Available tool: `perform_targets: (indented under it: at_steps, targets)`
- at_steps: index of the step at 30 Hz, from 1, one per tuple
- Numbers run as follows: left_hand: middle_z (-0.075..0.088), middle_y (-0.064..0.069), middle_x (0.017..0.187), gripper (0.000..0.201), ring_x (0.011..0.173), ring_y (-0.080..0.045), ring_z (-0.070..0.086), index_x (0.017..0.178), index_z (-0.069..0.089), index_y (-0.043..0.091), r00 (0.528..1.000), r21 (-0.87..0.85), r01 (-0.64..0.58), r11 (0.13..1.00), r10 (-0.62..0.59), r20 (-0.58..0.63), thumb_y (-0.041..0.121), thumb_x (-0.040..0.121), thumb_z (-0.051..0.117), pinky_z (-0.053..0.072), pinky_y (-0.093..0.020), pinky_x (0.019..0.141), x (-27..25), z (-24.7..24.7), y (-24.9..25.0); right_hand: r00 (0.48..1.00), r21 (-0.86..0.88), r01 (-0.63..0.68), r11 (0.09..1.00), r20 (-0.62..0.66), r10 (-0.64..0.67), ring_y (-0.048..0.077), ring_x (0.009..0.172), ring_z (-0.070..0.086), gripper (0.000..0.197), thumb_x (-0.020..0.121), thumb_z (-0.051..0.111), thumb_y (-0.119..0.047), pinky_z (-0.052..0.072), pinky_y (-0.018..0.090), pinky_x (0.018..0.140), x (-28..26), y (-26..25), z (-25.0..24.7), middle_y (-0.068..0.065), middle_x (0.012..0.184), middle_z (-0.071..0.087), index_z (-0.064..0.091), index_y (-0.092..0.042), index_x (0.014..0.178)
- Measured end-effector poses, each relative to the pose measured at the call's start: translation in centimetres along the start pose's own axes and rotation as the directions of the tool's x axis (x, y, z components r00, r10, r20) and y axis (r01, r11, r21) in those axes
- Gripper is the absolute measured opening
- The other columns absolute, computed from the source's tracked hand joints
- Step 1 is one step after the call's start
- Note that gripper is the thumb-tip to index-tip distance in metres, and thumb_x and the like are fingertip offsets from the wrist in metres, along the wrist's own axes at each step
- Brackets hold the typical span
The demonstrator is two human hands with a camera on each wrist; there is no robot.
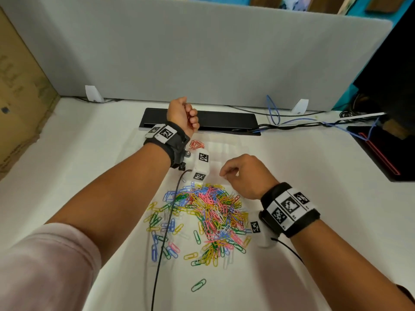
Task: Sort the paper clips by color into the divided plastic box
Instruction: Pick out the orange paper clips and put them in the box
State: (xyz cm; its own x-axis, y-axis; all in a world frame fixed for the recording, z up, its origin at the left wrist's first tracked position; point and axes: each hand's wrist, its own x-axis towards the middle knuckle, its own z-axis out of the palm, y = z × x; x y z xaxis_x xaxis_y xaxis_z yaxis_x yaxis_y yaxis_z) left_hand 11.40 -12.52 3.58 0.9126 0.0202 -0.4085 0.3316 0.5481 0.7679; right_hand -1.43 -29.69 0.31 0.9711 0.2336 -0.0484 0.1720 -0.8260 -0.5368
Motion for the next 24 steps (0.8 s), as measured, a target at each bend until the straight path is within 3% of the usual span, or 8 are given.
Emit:
perform_targets:
  at_steps: [7,12,17,19,21,22,24]
  targets:
    - [0.044,0.002,0.05,0.04,0.046,-0.016,0.043,0.057,0.044,0.018,0.998,0.041,-0.051,0.998,0.052,-0.033,0.027,0.095,0.044,0.041,-0.028,0.054,0.6,-0.8,-1.4,1.0,0.039,0.008,0.999,0.001,-0.008,0.012,0.084,0.065,0.018,0.092,0.062,-0.013,0.054,0.033,0.084,-0.4,0.7,-0.3,-0.014,0.082,0.066,0.077,-0.023,0.091]
    - [0.061,-0.001,0.058,0.028,0.06,-0.02,0.066,0.081,0.06,0.011,0.988,0.113,-0.118,0.987,0.128,-0.091,0.011,0.094,0.035,0.053,-0.033,0.076,0.5,-0.6,-1.6,1.0,0.041,0.021,0.999,0.013,-0.022,0.013,0.087,0.064,0.019,0.093,0.061,-0.012,0.054,0.034,0.086,-0.6,0.7,-0.4,-0.012,0.085,0.066,0.076,-0.023,0.093]
    - [0.073,-0.01,0.081,0.035,0.087,-0.026,0.074,0.108,0.057,0.008,0.986,0.12,-0.144,0.982,0.153,-0.07,0.0,0.094,0.026,0.049,-0.033,0.092,0.6,-0.5,-1.9,1.0,0.034,0.018,0.999,0.01,-0.019,0.013,0.088,0.063,0.019,0.093,0.06,-0.013,0.054,0.034,0.086,-0.6,0.8,-0.3,-0.012,0.087,0.066,0.076,-0.023,0.094]
    - [0.073,-0.014,0.088,0.038,0.087,-0.025,0.074,0.102,0.053,0.009,0.983,0.137,-0.149,0.979,0.161,-0.087,-0.008,0.09,0.021,0.049,-0.03,0.085,0.4,-0.4,-1.9,1.0,0.034,0.012,0.999,0.009,-0.012,0.013,0.089,0.064,0.018,0.093,0.06,-0.014,0.054,0.034,0.086,-0.6,0.7,-0.3,-0.011,0.088,0.067,0.076,-0.024,0.093]
    - [0.072,-0.021,0.101,0.039,0.085,-0.025,0.073,0.094,0.046,0.011,0.982,0.165,-0.15,0.975,0.167,-0.092,-0.015,0.087,0.017,0.044,-0.024,0.064,0.2,-0.4,-1.8,1.0,0.034,0.004,0.999,0.007,-0.004,0.013,0.089,0.064,0.018,0.093,0.061,-0.014,0.054,0.034,0.086,-0.6,0.8,-0.2,-0.01,0.089,0.068,0.076,-0.024,0.093]
    - [0.07,-0.023,0.108,0.04,0.087,-0.025,0.072,0.094,0.045,0.011,0.983,0.182,-0.145,0.973,0.162,-0.081,-0.016,0.087,0.016,0.039,-0.022,0.058,0.1,-0.4,-1.7,1.0,0.033,0.001,0.999,0.007,-0.002,0.013,0.09,0.063,0.018,0.093,0.061,-0.014,0.054,0.034,0.086,-0.6,0.8,-0.2,-0.01,0.09,0.068,0.076,-0.024,0.093]
    - [0.063,-0.025,0.123,0.045,0.104,-0.028,0.068,0.113,0.048,0.008,0.99,0.202,-0.131,0.971,0.139,-0.025,-0.016,0.09,0.018,0.039,-0.02,0.058,-0.3,-0.5,-1.5,1.0,0.035,-0.005,0.999,0.006,0.005,0.014,0.09,0.063,0.018,0.093,0.061,-0.014,0.053,0.034,0.087,-0.6,0.7,-0.2,-0.009,0.091,0.069,0.076,-0.024,0.092]
